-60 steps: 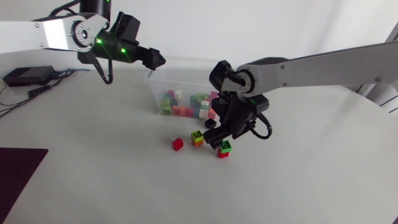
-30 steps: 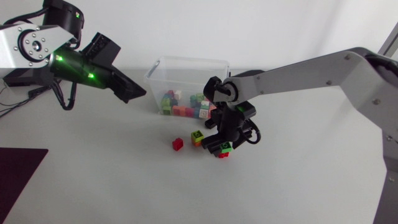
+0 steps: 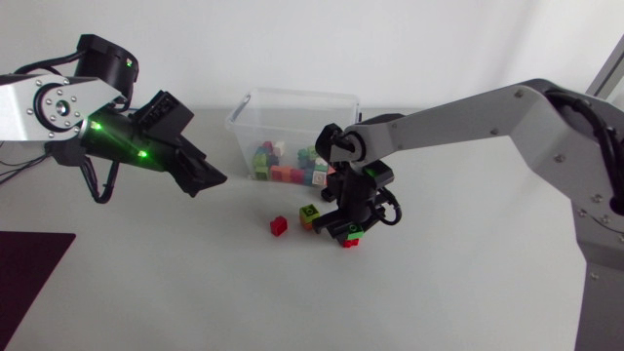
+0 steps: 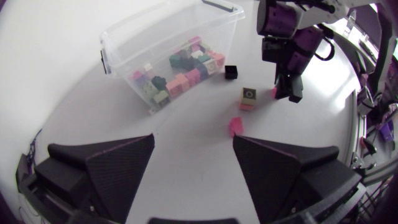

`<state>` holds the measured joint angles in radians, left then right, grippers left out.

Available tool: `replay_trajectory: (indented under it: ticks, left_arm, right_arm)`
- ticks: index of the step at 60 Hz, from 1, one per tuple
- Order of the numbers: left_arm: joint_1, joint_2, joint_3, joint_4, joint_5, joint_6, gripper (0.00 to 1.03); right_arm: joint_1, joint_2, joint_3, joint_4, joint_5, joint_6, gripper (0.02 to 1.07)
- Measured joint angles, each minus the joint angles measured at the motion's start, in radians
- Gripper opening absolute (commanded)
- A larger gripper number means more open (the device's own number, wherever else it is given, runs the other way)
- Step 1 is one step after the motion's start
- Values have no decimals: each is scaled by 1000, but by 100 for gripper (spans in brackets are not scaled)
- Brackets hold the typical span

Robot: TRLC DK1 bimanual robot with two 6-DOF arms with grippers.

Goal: Place the duplo bricks in the container

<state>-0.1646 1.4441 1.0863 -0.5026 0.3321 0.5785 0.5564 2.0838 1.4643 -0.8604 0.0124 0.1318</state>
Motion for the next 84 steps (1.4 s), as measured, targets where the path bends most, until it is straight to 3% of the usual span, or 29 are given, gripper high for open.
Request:
replay_trajectory:
  ticks: [5,20,30,44,62,84]
  left_arm:
    - [0,0,-7,3,0,3,88]
    - [-8,0,-27,5,0,11,88]
    - [-42,0,-45,4,0,22,88]
    - [-138,85,-51,5,-35,20,88]
    - [-249,319,-3,3,-106,-40,88]
    - [-308,512,142,41,-163,-108,87]
  right_arm:
    - [0,0,7,0,1,0,45]
    - [-1,6,10,0,1,0,42]
    - [-1,6,9,0,3,0,33]
    - [-22,-45,-43,-2,4,-5,33]
    - [-85,-279,-61,-31,8,-27,33]
    - [-121,-359,126,-80,-48,-50,33]
